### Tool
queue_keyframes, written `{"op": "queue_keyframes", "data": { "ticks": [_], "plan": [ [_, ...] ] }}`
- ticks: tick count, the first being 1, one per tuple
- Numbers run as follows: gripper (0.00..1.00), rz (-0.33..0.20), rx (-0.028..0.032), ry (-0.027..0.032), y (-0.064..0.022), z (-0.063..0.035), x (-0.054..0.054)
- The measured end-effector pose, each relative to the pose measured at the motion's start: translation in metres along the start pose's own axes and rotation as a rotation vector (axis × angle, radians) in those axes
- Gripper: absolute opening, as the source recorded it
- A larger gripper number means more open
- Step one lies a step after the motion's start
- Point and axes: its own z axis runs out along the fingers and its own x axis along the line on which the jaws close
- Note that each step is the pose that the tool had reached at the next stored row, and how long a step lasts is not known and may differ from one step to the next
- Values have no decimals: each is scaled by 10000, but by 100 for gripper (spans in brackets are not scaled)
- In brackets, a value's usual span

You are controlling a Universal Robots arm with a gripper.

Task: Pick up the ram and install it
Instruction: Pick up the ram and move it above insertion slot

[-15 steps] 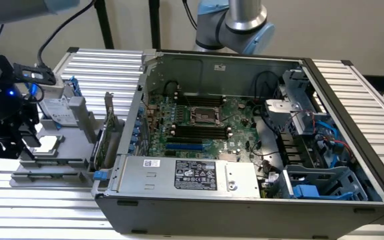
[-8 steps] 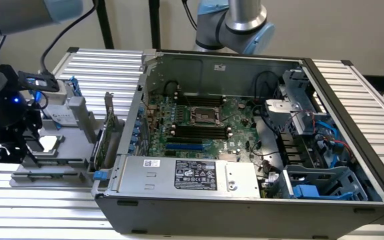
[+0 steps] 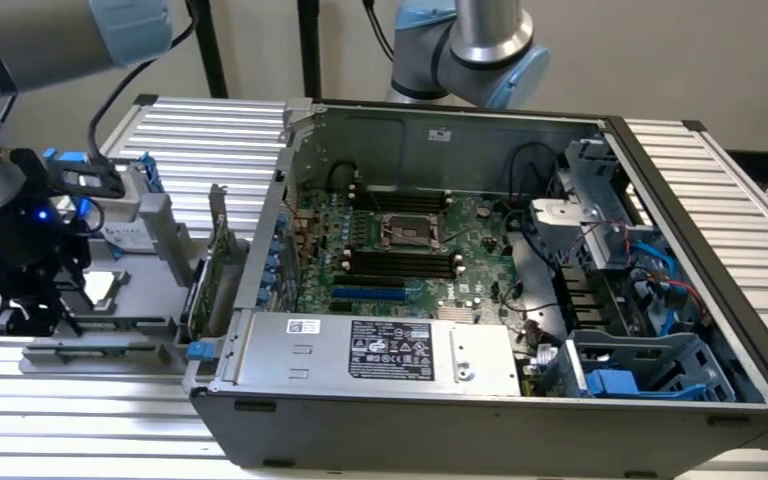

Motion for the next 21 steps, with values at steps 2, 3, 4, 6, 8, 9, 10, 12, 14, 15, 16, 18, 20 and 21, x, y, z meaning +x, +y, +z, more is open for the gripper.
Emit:
{"op": "queue_keyframes", "data": {
  "ticks": [2,3,4,6,8,9,10,12,14,15,16,18,20,21],
  "plan": [
    [36,0,1,0,-2,36,3],
    [36,0,0,1,-2,53,4],
    [36,0,1,1,-3,73,6],
    [36,0,2,1,-5,108,9],
    [36,0,5,0,-7,145,12],
    [36,0,5,0,-8,163,13],
    [36,0,6,1,-9,180,14],
    [36,0,9,0,-11,217,17],
    [36,0,10,0,-12,254,19],
    [36,0,12,0,-13,272,21],
    [36,0,14,0,-14,290,22],
    [36,0,18,0,-16,326,24],
    [36,0,23,0,-18,362,27],
    [36,0,27,0,-19,380,28]
  ]
}}
